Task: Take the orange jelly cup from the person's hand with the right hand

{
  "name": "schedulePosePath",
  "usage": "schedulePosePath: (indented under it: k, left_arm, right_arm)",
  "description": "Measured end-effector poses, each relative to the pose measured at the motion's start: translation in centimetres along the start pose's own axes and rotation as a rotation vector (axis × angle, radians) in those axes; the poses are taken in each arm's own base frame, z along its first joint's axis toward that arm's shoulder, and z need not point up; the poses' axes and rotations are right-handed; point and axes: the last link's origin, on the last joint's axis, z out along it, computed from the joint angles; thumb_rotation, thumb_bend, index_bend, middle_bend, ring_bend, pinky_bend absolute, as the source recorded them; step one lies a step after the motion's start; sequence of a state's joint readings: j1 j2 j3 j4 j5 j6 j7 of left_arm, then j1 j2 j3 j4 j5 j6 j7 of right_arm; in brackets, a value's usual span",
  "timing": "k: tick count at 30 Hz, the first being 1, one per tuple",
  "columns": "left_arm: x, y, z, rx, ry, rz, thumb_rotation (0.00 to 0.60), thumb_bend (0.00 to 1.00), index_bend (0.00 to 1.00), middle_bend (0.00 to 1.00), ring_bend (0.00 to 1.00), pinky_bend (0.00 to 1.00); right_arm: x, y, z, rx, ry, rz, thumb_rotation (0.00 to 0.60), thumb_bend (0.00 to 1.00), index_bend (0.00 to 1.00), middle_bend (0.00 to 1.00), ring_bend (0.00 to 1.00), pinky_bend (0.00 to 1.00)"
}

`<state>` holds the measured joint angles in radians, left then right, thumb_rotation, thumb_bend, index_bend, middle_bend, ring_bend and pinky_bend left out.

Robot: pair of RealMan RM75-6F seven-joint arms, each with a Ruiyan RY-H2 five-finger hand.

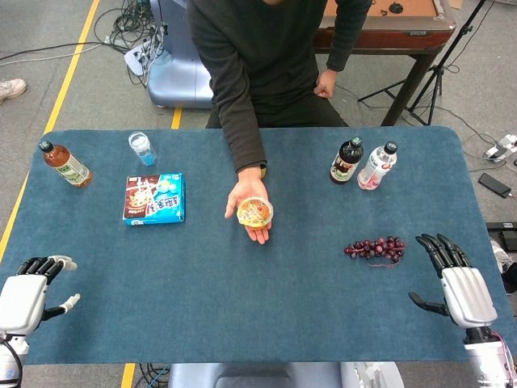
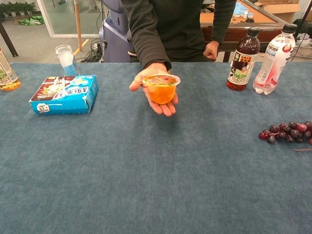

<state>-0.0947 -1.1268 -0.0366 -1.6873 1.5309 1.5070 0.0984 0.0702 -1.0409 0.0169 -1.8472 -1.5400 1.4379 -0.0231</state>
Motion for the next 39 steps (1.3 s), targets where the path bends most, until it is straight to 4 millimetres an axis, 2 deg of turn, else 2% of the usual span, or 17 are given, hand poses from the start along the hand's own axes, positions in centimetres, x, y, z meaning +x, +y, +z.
schedulePosePath:
  k: [9,18,27,39]
  left_arm:
    - [0.0,0.0,-0.1,-0.001,0.003,-0.002,0.6,0.17,0.4,0.35,0.29,0.22]
    - [0.1,0.0,-0.2,-0.003,0.006,-0.004,0.6,0.17,0.4,0.35,0.29,0.22]
    - [0.2,0.2,-0.2,-0.008,0.007,-0.006,0.6,0.17,0.4,0.35,0.29,0.22]
    - [0.1,0.2,-0.6,-0.002,0.002,-0.004,0.6,0.17,0.4,0.35,0.29,0.22]
  right_arm:
    - [0.3,-0.5,0.1,0.032,0.007,-0.011,0.6,0.12,0.09,0.1,0.0,0.12]
    - [0.2,-2.1,1.7,0.1,-0.02,-0.04,0.6,0.12,0.09,0.1,0.0,0.12]
    - [-0.2,-6.0,4.7,0.228,-0.061,-0.087,0.6,0.12,0.09,0.1,0.0,0.12]
    - [-1.2,-12.6,10.6,0.357,-0.183,-0.074,0.6,0.12,0.09,0.1,0.0,0.12]
